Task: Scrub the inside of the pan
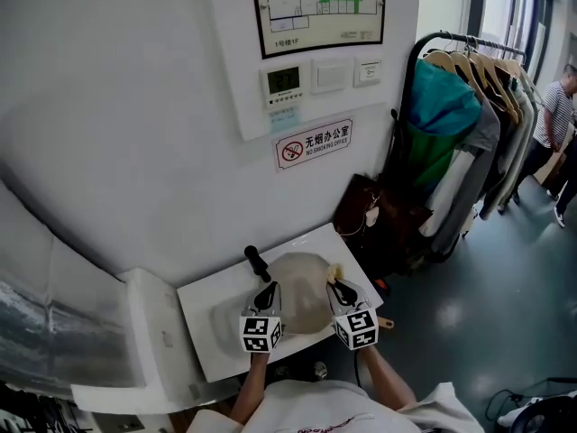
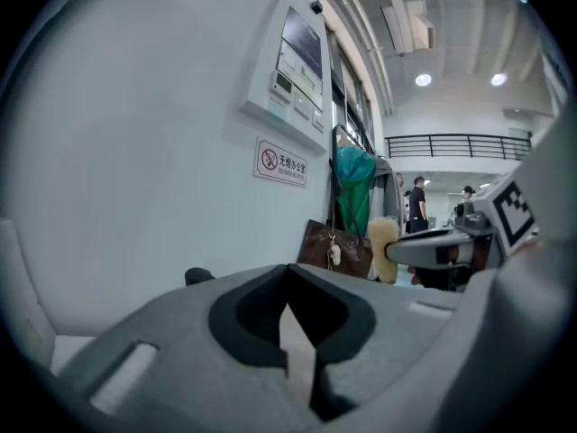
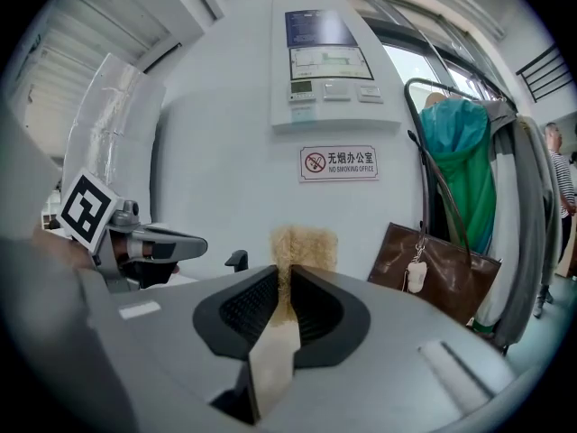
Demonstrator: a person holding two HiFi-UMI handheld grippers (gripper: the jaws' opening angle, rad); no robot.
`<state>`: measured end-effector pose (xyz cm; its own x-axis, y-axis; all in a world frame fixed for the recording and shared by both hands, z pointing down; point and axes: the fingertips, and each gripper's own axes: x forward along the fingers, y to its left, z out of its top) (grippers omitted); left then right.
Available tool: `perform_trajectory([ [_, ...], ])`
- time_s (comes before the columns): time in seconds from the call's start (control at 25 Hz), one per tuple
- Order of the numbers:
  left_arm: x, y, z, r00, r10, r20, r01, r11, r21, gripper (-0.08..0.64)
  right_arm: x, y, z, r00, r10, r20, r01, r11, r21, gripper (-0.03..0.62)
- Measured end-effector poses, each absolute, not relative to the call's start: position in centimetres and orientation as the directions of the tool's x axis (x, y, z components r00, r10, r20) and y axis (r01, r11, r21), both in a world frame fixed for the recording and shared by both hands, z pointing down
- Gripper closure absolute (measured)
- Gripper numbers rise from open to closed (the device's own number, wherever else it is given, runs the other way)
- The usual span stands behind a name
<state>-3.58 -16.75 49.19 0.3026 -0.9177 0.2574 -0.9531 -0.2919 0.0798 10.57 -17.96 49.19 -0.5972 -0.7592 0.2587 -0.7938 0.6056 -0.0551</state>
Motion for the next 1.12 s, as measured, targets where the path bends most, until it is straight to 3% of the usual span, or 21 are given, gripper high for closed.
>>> perform_trajectory([
  [1.12,-12.2,-15.3,46.4,0.319,-0.927,0.195,-0.948,-0.314,0.057,0.560,9.5,-16.7,45.6,-0.456,-0.864,0.216,-0.886,0.464,-0.015,0.541],
])
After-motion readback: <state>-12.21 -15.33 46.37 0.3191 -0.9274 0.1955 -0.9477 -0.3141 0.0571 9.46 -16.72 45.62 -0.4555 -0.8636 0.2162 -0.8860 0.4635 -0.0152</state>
